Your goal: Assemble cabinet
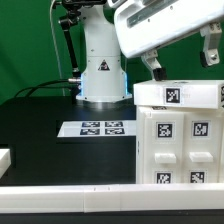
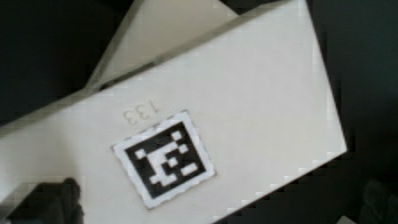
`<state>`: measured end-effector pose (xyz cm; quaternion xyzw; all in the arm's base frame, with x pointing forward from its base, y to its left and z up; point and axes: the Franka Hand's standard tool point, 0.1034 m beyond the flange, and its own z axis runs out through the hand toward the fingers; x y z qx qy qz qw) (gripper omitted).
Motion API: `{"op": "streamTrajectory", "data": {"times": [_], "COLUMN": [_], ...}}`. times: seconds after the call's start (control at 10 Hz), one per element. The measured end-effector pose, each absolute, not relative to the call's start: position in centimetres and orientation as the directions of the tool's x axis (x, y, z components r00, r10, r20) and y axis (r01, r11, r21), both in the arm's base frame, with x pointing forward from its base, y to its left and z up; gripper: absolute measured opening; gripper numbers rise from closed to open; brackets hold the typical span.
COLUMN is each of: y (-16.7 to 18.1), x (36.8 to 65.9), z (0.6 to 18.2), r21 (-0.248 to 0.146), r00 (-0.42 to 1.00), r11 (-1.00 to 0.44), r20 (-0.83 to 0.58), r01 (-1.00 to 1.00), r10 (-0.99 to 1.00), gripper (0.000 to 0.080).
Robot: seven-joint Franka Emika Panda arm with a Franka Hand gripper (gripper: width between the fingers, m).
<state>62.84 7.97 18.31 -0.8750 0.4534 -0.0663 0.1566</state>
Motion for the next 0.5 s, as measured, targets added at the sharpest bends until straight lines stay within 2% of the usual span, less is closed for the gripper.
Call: {"op": "streamTrajectory", "data": {"times": [0.2,0.3,0.5], "y": [7.99,8.34,8.62], "x": [62.84,62.84,62.67], "z": [18.33,18.5,18.36], "r21": [-0.333,-0.321,-0.297], "r00": [0.69,0.786,0.888], "r11": [-0.657,-0.763,-0.877], "r20": [0.025,0.081,0.153], "r01": [-0.676,-0.562,-0.378], "r10": [-0.723,-0.613,-0.434], "gripper": [0.0796,0.0796,0.0796]}}
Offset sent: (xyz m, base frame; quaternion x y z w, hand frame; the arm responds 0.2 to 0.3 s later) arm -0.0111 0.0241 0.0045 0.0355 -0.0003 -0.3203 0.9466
